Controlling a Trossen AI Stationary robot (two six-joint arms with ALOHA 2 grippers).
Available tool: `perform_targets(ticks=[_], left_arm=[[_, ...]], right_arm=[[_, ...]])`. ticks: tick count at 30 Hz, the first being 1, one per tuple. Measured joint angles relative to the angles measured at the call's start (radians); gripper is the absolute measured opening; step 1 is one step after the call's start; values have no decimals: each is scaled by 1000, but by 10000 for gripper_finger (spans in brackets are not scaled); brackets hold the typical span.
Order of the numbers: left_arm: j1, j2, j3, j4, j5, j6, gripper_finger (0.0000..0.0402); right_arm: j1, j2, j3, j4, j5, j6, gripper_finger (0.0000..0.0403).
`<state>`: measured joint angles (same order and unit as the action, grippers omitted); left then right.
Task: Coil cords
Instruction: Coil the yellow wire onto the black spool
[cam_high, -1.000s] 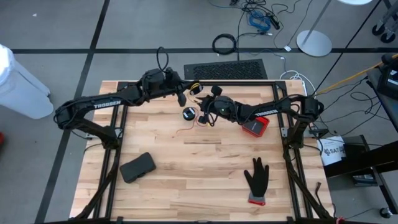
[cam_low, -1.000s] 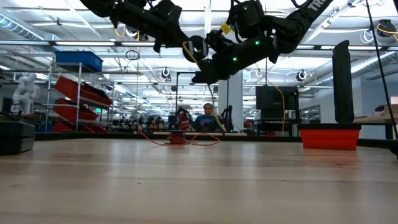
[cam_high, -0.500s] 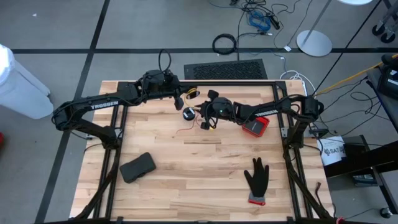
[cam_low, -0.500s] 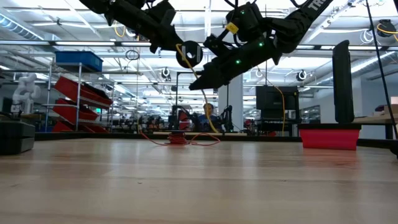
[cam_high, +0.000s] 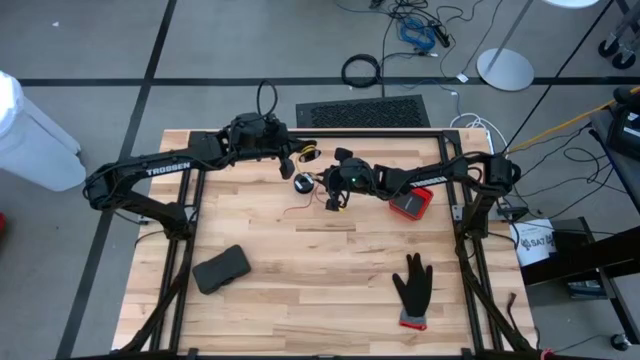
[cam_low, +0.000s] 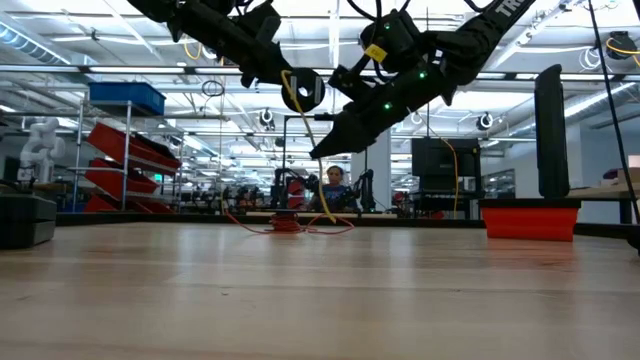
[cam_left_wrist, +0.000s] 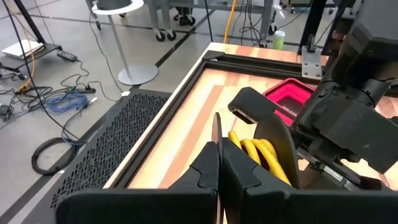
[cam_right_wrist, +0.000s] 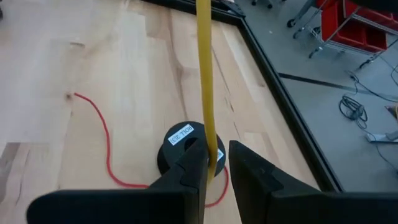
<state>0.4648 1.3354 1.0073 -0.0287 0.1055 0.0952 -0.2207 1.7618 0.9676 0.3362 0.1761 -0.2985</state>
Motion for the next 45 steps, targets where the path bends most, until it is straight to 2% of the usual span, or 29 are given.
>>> perform_targets(ticks=[5, 10, 16, 22, 32, 42, 45], left_arm=[[0, 0, 0, -4, 0, 0, 0], [0, 0, 0, -7, 2, 0, 0], [0, 1, 0, -11, 58, -3, 0], [-10, 1, 0, -12, 103, -9, 0], [-22, 2, 0, -1, 127, -9, 0], [-11, 2, 0, -158, 128, 51, 0], [-8, 2, 0, -188, 83, 80, 0]], right_arm=[[-1, 0, 0, -27, 1, 5, 47], [-3, 0, 0, -35, 7, 6, 6], [-37, -1, 2, -79, 89, 76, 2], [-75, -1, 2, -78, 88, 144, 1], [-101, -2, 2, -66, 79, 158, 0], [-120, -5, 2, -103, 83, 187, 0], [-121, -14, 1, -103, 81, 199, 0]])
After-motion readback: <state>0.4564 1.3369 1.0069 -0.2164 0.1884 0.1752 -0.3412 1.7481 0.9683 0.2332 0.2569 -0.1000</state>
